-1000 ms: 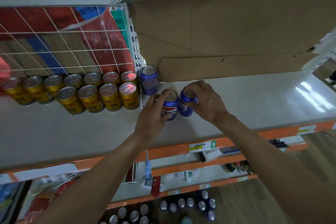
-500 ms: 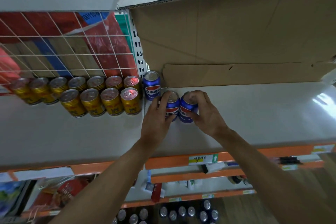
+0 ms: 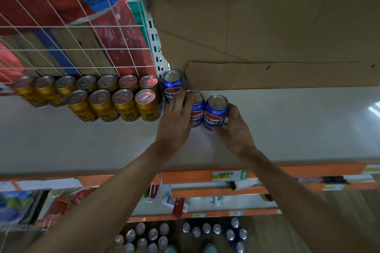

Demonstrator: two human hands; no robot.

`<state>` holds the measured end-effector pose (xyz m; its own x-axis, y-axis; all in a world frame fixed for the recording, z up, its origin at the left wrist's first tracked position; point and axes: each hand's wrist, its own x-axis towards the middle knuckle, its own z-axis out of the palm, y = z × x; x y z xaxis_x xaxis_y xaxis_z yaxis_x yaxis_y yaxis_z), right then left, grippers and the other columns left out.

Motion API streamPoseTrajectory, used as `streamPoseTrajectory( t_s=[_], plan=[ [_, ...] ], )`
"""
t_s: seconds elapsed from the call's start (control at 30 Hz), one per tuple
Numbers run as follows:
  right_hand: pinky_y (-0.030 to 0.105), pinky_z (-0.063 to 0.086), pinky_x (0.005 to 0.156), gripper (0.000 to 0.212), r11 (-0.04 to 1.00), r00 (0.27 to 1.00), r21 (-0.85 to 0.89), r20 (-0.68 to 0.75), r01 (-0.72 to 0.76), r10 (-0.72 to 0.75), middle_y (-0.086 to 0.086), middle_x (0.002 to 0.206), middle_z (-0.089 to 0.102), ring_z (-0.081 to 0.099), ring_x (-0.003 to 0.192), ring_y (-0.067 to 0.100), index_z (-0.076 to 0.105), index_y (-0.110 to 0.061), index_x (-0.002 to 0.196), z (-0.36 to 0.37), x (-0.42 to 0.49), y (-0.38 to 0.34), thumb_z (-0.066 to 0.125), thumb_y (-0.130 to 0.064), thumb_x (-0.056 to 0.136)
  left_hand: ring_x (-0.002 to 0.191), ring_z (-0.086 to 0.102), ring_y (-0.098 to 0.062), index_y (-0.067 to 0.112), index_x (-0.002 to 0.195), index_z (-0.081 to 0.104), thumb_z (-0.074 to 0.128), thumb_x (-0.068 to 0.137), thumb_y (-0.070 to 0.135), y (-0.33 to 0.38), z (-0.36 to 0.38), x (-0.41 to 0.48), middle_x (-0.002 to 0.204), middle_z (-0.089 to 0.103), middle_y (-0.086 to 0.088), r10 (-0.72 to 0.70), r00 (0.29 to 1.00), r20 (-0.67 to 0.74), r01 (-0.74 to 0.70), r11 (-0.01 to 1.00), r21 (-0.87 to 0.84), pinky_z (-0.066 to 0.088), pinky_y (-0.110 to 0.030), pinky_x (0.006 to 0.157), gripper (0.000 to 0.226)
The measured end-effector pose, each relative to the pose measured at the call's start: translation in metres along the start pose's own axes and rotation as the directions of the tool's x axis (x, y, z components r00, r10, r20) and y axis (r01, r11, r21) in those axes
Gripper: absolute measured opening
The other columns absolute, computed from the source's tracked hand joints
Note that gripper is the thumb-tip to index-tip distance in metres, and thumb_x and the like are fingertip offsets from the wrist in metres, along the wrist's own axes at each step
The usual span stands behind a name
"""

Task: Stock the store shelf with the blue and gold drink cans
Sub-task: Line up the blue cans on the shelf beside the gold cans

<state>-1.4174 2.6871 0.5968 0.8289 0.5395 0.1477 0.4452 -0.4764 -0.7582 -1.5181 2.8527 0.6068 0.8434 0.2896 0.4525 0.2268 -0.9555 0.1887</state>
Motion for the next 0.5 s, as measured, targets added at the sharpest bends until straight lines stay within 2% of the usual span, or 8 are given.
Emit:
streamPoseTrajectory(
  t_s=[0.2,0.4,0.5],
  plan=[
    [0.026,0.045,0.096,0.068,1.000,0.999,0.006,0.036,0.019,-0.019,0.004,0.142,0.054,0.057,0.124,0.020,0.036,-0.017,0.145,0.003,0.024,0.000,0.074,-0.021,0.089,0.141,0.042,-0.030,0.009,0.149,0.039,0.089,0.069,0.017,-0.011,0.007,0.030,0.150,0.048,-0.013,0.049,0.997,0.052,-0.057,0.982,0.179,0.025,-0.041,0.119,0.095],
    [0.034,0.047,0.100,0.072,0.998,0.997,-0.050,0.074,0.042,-0.038,0.007,0.142,0.054,0.057,0.124,0.025,0.032,-0.015,0.146,0.004,0.057,0.000,0.074,-0.019,0.088,0.140,0.043,-0.030,0.007,0.148,0.042,0.088,0.071,0.022,-0.022,0.013,0.060,0.147,0.050,-0.014,0.088,0.993,0.074,-0.105,0.951,0.291,0.022,-0.040,0.121,0.091],
    [0.036,0.047,0.101,0.072,0.997,0.995,-0.061,0.090,0.042,-0.037,0.008,0.142,0.054,0.057,0.125,0.026,0.032,-0.015,0.146,0.004,0.070,0.001,0.074,-0.018,0.088,0.138,0.045,-0.031,0.007,0.145,0.043,0.089,0.069,0.024,-0.025,0.016,0.070,0.144,0.051,-0.015,0.097,0.993,0.071,-0.113,0.951,0.288,0.025,-0.040,0.120,0.091]
  ],
)
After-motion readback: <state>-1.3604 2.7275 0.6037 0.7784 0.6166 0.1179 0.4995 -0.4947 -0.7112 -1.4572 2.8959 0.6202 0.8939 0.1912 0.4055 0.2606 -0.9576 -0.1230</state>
